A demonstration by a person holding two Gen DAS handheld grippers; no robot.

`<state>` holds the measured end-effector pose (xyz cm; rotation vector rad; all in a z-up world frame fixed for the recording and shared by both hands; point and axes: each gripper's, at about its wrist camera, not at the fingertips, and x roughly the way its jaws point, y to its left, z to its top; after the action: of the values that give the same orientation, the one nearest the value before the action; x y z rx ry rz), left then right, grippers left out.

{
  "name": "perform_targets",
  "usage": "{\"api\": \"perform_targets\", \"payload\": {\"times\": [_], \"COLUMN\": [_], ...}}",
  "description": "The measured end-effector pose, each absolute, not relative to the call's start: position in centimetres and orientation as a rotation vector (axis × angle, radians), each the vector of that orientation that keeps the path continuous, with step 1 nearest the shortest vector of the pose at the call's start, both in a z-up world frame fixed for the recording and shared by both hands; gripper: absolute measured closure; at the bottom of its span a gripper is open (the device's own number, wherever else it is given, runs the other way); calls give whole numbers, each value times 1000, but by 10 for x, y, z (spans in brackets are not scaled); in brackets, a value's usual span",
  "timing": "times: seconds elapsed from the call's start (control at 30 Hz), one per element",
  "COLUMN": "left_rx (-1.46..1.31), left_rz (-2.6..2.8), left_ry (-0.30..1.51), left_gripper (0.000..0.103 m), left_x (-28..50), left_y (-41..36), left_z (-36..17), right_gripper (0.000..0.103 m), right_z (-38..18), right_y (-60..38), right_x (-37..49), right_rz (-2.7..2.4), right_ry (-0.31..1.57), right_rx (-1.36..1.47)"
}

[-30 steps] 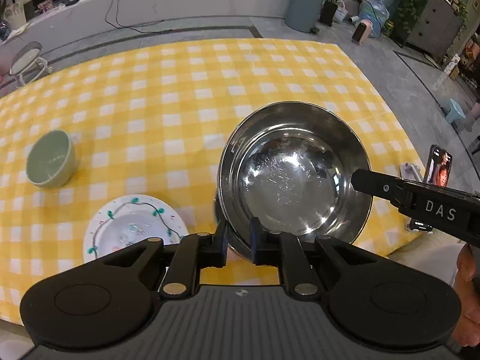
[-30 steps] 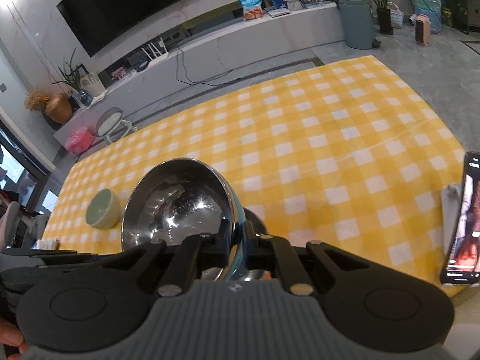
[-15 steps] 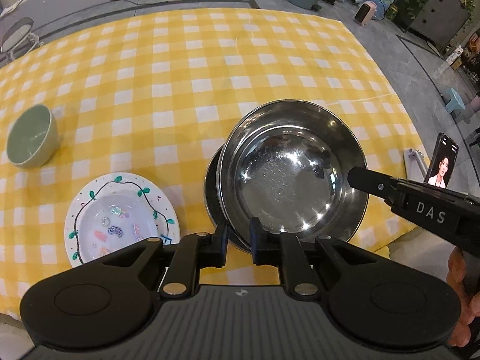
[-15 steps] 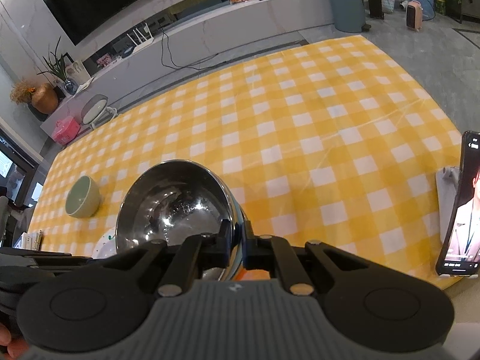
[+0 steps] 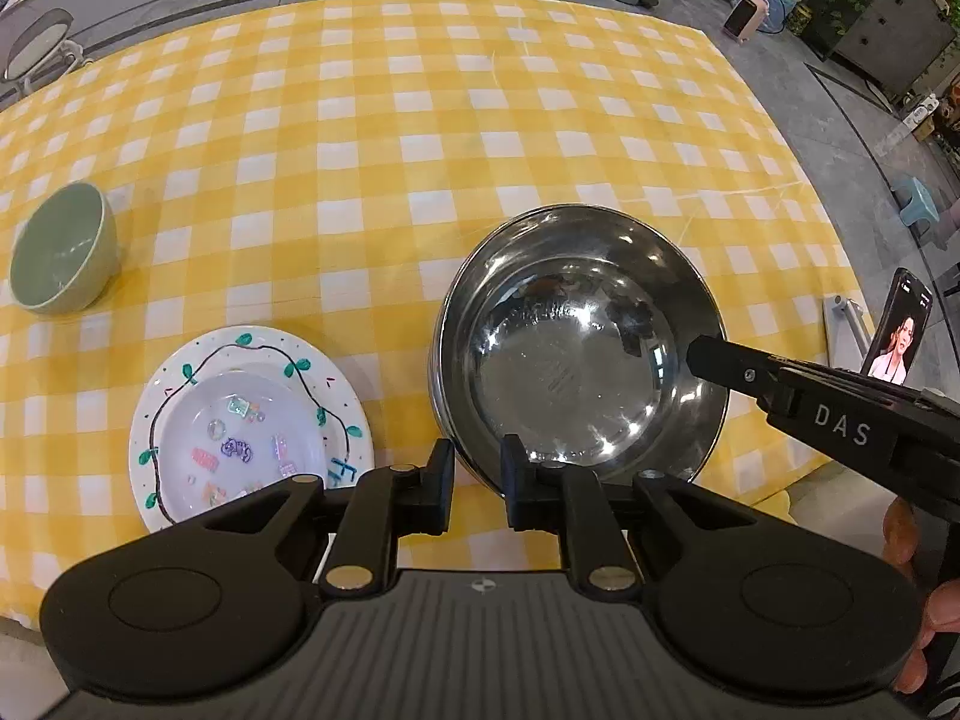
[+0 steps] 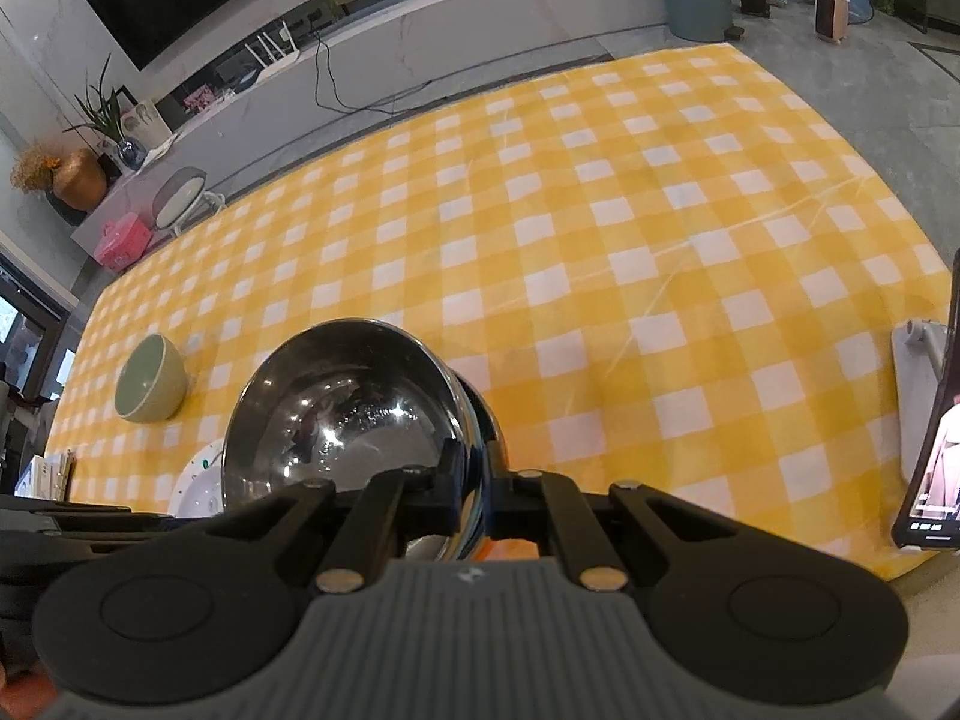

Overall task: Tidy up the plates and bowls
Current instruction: 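Open both grippers to release the blue bowl, then move both grippers to the pale green ceramic bowl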

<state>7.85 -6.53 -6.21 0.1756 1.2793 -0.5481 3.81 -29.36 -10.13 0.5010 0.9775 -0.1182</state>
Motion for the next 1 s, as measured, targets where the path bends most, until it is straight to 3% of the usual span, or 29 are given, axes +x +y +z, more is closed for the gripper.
{"api": "perform_targets", "payload": {"times": [0.4, 0.53, 0.67, 1.0], "left_rx": [204, 208, 205, 228], "left_rz": [-564, -568, -587, -617], "left_ry": [1270, 1259, 1239, 1165], "left_gripper": [84, 82, 75, 68], "left_x": [79, 79, 78, 80], "left_y": [-70, -67, -62, -35], "left_z": [-59, -57, -49, -31], "right_gripper": [97, 92, 75, 69], "right_z": [-105, -103, -96, -72], "right_y": [-292, -290, -285, -261], "right_x": [42, 41, 40, 48], "right_rz": [-136, -134, -149, -94], "right_ry": [992, 986, 954, 877], "right_rx": [485, 484, 426, 350]}}
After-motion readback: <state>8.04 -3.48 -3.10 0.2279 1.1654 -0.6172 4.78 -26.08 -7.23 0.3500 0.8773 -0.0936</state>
